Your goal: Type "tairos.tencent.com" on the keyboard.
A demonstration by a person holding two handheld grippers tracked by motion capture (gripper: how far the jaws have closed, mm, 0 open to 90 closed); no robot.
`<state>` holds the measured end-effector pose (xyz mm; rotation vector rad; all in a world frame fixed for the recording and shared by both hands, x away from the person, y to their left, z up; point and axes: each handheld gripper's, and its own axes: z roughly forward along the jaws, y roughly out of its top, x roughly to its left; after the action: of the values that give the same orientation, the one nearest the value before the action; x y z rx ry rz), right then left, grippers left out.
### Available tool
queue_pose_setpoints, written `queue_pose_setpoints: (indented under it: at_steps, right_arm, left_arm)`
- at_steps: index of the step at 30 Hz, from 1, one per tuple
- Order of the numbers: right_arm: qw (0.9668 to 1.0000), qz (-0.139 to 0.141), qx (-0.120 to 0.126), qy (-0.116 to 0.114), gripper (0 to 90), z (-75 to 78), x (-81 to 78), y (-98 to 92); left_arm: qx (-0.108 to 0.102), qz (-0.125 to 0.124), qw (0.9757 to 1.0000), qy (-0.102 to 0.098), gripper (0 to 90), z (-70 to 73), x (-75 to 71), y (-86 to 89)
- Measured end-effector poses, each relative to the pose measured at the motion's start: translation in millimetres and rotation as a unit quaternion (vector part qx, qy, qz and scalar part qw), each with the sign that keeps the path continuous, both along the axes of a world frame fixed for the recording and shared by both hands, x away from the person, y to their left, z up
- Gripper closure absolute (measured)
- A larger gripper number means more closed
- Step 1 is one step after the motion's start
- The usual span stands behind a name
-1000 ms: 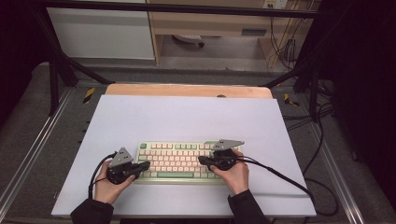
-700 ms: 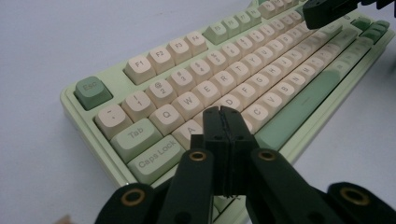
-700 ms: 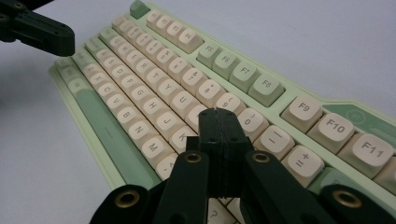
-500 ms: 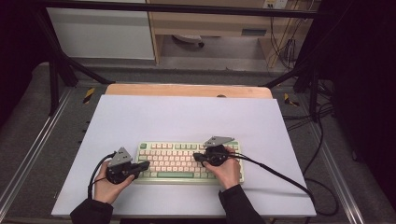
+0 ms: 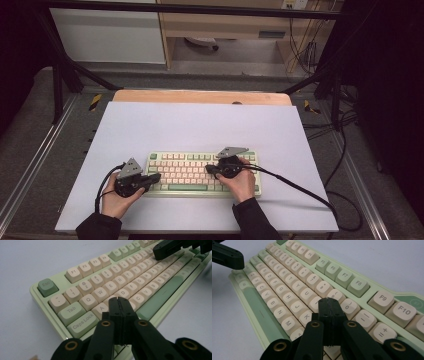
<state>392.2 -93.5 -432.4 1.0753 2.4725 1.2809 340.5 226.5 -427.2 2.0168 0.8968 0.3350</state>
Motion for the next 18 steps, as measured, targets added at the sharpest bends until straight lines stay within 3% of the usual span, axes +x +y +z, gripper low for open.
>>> queue_pose_setpoints:
  at_steps: [8, 18]
  right_arm:
    - [1.0000, 0.002, -0.004, -0.001, 90.0, -2.1, -0.4, 0.9]
    - [0.9997, 0.018, 0.008, -0.015, 89.9, 16.1, -13.4, -5.8]
  left_arm:
    - [0.000, 0.000, 1.0000, 0.000, 89.3, 0.2, 0.1, 0.6]
    - [0.000, 0.000, 1.0000, 0.001, 89.3, 0.6, 0.3, 1.6]
